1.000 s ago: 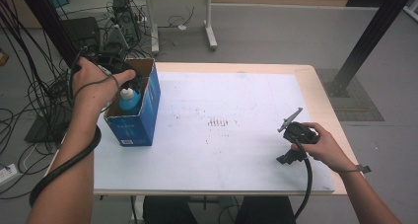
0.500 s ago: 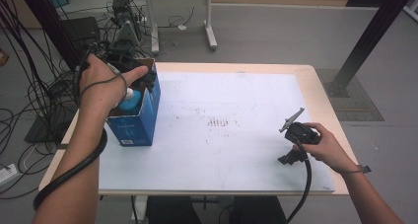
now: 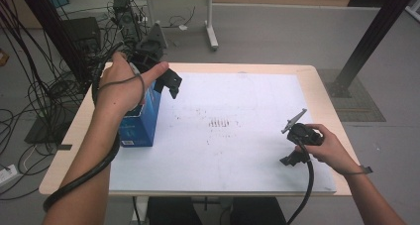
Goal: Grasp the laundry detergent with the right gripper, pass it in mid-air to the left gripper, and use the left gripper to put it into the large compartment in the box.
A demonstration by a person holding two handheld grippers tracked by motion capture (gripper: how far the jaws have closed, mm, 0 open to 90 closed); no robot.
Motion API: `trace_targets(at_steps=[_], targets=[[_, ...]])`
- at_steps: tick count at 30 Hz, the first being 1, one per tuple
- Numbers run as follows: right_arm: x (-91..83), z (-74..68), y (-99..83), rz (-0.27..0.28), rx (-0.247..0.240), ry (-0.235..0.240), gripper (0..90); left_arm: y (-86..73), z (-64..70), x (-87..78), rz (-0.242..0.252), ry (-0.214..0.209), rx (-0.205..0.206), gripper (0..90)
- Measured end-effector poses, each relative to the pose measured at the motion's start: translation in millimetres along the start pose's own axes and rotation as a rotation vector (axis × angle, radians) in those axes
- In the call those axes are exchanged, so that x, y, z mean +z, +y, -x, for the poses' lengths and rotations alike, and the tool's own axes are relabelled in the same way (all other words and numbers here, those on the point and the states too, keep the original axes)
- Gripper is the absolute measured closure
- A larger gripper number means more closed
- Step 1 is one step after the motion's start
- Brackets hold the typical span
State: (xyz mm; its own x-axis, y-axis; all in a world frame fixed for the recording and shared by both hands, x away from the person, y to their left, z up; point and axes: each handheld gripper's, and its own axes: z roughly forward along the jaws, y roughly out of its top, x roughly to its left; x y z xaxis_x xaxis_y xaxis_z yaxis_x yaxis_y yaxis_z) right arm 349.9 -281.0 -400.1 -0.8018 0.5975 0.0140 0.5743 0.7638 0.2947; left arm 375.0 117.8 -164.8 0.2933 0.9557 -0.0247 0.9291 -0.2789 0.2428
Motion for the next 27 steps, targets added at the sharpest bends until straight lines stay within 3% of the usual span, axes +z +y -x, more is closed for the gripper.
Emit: trace_targets(at_steps=[6, 13, 20, 27], targets=[[-0.1, 0.1, -0.8, 0.000, 0.003, 0.000, 6.0, -2.0, 22.0, 2.5, -0.004, -0.008, 0.059, 4.4], [0.6, -0.8, -0.7, -0.001, 0.003, 0.001, 5.9, -4.4, 47.1, 16.4, -0.046, -0.036, 0.138, 4.4], [1.6, -1.4, 1.2, -0.001, 0.006, 0.002, 5.9, -4.2, 61.7, 35.2, -0.073, -0.047, 0.163, 4.5], [1.9, -1.5, 1.8, 0.001, 0.008, 0.002, 5.9, -7.8, 68.2, 65.7, -0.111, -0.067, 0.181, 4.6]])
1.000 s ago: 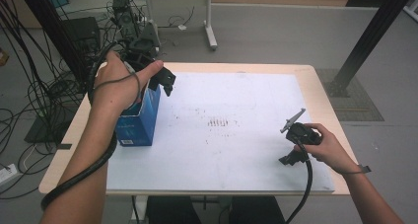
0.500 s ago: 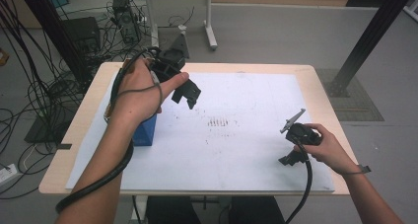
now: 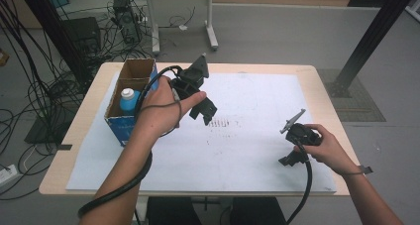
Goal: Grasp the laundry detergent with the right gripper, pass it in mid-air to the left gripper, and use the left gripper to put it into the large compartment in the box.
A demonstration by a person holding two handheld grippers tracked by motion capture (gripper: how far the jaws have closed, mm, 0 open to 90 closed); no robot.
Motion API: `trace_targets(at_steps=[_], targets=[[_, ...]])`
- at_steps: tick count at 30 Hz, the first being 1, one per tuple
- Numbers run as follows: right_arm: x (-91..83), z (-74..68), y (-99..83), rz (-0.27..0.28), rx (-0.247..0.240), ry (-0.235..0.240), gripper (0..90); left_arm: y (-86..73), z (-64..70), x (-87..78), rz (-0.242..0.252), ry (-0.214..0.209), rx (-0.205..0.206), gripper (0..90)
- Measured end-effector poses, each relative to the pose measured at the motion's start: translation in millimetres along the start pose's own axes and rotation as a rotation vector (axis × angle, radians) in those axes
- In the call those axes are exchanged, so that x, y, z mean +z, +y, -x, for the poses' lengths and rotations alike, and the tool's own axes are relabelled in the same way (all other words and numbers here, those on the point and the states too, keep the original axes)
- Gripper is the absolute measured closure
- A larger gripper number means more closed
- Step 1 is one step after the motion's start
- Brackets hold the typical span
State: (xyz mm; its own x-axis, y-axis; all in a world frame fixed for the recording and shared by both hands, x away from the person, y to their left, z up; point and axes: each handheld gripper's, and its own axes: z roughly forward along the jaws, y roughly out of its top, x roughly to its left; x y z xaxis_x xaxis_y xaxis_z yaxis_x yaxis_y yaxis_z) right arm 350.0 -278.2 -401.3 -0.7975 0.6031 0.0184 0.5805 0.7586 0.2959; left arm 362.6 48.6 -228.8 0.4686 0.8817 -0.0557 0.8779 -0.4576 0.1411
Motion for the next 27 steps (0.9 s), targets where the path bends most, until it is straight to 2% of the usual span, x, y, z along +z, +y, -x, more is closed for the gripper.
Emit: trace_targets(at_steps=[2, 6, 7, 12, 14, 22, 27], targets=[[0.4, -0.4, -0.2, 0.004, 0.013, 0.001, 5.9, -0.6, 0.3, 8.2, -0.004, 0.003, 0.004, 4.6], [-0.8, 0.5, -0.7, 0.002, 0.005, 0.002, 5.9, -2.1, 0.7, 25.9, -0.019, 0.004, -0.005, 4.6], [-0.9, 0.4, -0.6, 0.002, 0.006, 0.002, 5.9, -2.7, 1.8, 31.7, -0.019, -0.010, -0.013, 4.6], [-1.3, 0.0, 0.3, 0.003, 0.013, -0.003, 5.9, -3.8, 5.8, 50.8, -0.051, -0.036, 0.000, 4.7], [-1.0, -0.2, 0.7, 0.004, 0.015, -0.002, 5.9, -4.6, 7.4, 57.0, -0.047, -0.051, -0.010, 4.7], [0.0, 0.1, 1.7, -0.002, 0.001, -0.001, 5.9, -7.2, 8.9, 73.7, -0.064, -0.072, -0.016, 4.7], [1.5, -0.6, 2.2, -0.005, -0.001, -0.004, 5.9, -7.8, 8.6, 77.4, -0.074, -0.077, -0.008, 4.7]])
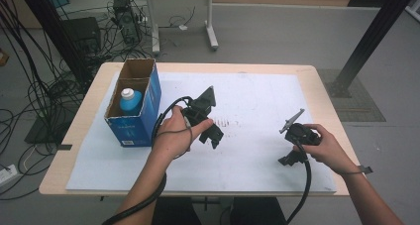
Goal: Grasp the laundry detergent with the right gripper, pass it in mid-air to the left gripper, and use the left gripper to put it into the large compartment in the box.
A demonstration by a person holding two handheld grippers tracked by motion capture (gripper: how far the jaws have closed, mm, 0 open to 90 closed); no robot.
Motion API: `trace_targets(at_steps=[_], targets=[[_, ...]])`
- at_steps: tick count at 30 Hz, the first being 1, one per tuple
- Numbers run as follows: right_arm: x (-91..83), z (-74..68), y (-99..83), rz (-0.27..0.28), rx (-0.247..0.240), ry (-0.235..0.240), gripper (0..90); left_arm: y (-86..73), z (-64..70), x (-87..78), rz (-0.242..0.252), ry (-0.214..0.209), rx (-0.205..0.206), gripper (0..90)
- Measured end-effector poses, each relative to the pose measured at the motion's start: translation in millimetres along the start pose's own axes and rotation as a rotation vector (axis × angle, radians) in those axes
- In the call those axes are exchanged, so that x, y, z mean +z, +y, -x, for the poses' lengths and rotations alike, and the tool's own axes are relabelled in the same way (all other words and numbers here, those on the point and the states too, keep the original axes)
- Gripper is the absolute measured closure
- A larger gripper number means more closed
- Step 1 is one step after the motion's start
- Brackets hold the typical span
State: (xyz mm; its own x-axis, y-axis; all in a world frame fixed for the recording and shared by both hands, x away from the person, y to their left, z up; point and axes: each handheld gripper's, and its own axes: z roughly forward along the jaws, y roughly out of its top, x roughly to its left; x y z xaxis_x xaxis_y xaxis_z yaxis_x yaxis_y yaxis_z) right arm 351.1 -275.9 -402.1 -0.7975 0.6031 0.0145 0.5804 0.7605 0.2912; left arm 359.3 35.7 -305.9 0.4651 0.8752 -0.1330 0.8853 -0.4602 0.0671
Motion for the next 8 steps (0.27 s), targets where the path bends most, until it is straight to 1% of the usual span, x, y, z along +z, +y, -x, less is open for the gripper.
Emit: trace_targets(at_steps=[4, 5, 6, 7, 8], targets=[[-1.1, -0.6, 0.2, -0.004, -0.003, -0.002, 5.9, 0.2, -1.0, -2.2, 0.003, 0.000, -0.001, 4.7], [-1.1, -0.7, 0.1, 0.000, 0.000, -0.002, 5.9, 0.0, -1.3, -2.8, 0.002, 0.001, 0.003, 4.7], [-1.5, -0.9, 0.0, 0.002, 0.002, -0.001, 5.9, -0.1, -0.8, -3.4, 0.007, 0.001, -0.003, 4.7], [-2.3, -1.2, 0.2, -0.002, 0.001, -0.003, 5.9, -0.3, -0.8, -4.4, 0.008, 0.002, 0.002, 4.7], [-2.6, -1.6, 0.4, -0.001, 0.001, -0.005, 5.9, -0.6, -0.2, -5.0, 0.012, 0.001, -0.003, 4.7]])
